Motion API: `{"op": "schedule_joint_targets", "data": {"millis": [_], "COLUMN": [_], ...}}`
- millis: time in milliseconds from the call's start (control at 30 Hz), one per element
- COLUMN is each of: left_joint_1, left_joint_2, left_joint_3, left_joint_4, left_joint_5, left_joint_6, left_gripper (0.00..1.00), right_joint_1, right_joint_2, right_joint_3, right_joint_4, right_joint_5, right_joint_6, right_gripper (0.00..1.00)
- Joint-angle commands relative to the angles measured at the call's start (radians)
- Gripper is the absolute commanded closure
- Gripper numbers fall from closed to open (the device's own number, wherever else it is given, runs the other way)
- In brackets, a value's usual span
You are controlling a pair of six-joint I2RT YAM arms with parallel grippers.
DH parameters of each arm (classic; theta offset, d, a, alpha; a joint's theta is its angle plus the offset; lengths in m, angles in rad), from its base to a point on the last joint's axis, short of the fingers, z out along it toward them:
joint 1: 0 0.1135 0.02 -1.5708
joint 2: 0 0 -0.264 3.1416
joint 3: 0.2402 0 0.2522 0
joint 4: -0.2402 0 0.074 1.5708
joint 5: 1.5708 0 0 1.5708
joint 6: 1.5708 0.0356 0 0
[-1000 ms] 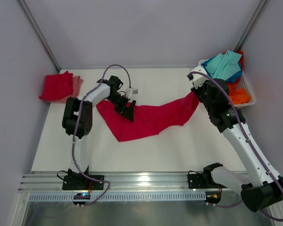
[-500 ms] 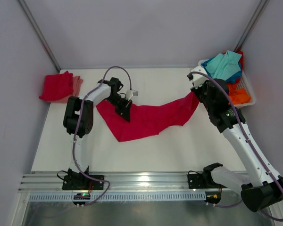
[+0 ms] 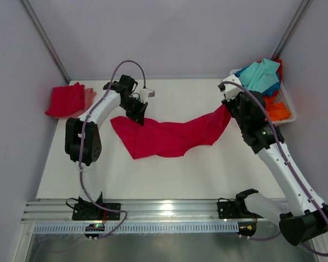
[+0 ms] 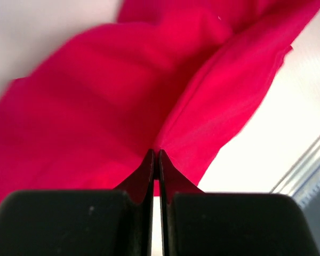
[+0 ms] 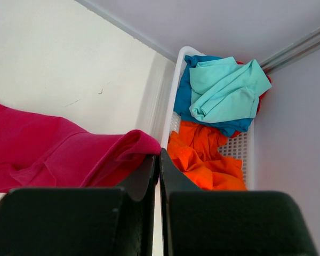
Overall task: Fold and stack the t-shirts
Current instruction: Flatten out the tshirt
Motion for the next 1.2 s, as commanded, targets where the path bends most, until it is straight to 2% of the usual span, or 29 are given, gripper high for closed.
{"op": "schedule_joint_targets", "data": {"millis": [0,233,667,933,1167], "left_joint_1": [0.033,0.047,0.068,0.099,0.099], "left_joint_2": [-0.171,-0.337,-0.527,-0.636,-0.696], "left_joint_3": [0.055,0.046,0.141,0.144,0.216], "left_joint_4": [0.131,0.245,0.294,0.368,0.343], "left_joint_5": [-0.177,-0.392,-0.748,-0.867,-0.884], "left_joint_6": [-0.083,-0.161,-0.123,-0.072,-0.057], "left_gripper": [1.00,1.00,1.00,1.00,1.00], "right_joint_1": [0.000,-0.004,-0.032,-0.061,-0.066], "right_joint_2": [0.007,0.021,0.116,0.133,0.116], "right_joint_3": [0.021,0.092,0.264,0.314,0.443], "right_joint_4": [0.089,0.173,0.232,0.298,0.240], "right_joint_5": [0.054,0.120,0.232,0.283,0.263], "right_joint_6": [0.038,0.068,0.026,-0.006,-0.006], "right_gripper": [0.97,0.97,0.97,0.97,0.97]}}
